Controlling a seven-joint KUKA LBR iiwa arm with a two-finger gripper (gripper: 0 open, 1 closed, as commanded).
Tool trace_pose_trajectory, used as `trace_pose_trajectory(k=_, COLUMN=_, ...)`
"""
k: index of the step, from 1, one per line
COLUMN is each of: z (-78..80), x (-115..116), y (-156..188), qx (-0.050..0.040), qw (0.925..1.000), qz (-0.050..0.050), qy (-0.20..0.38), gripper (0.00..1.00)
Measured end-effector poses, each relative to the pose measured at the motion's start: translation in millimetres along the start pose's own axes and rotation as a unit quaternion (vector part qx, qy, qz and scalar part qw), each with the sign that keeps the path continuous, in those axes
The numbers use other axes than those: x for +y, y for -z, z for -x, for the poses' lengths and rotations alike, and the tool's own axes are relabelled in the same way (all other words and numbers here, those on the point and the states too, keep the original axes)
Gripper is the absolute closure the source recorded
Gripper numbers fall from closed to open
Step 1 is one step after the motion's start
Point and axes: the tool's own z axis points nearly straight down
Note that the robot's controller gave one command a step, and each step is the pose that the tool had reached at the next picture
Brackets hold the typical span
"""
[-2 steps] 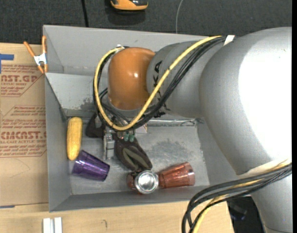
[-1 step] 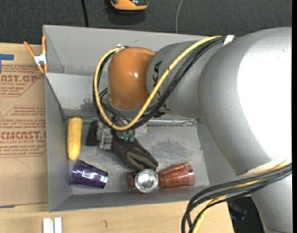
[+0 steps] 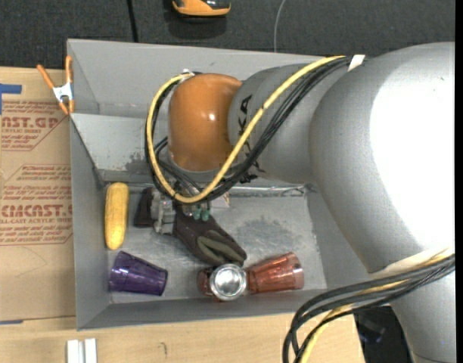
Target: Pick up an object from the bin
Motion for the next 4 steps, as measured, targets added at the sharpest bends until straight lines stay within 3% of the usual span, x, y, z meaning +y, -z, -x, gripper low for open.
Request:
trace_pose_trajectory(k=1, z=0.8, x=5.8, y=-16.1, qx=-0.0004, qw=0.9996, qz=-0.001, qy=0.027, gripper=1.00)
trace_pose_trajectory(k=2, z=-10.8, x=6.7, y=20.8, qx=0.0053, qw=0.9986, qz=-0.002, qy=0.052, gripper=1.00)
trace_pose_trajectory(k=3, z=-16.2, x=-65.5, y=-39.7, qx=0.0041, qw=0.9928, qz=-0.001, qy=0.119, gripper=0.00)
trace_pose_trajectory(k=4, z=-13.1, x=-63.3, y=-36.0, qx=-0.0015, qw=0.9928, qz=0.000, qy=0.120, gripper=1.00)
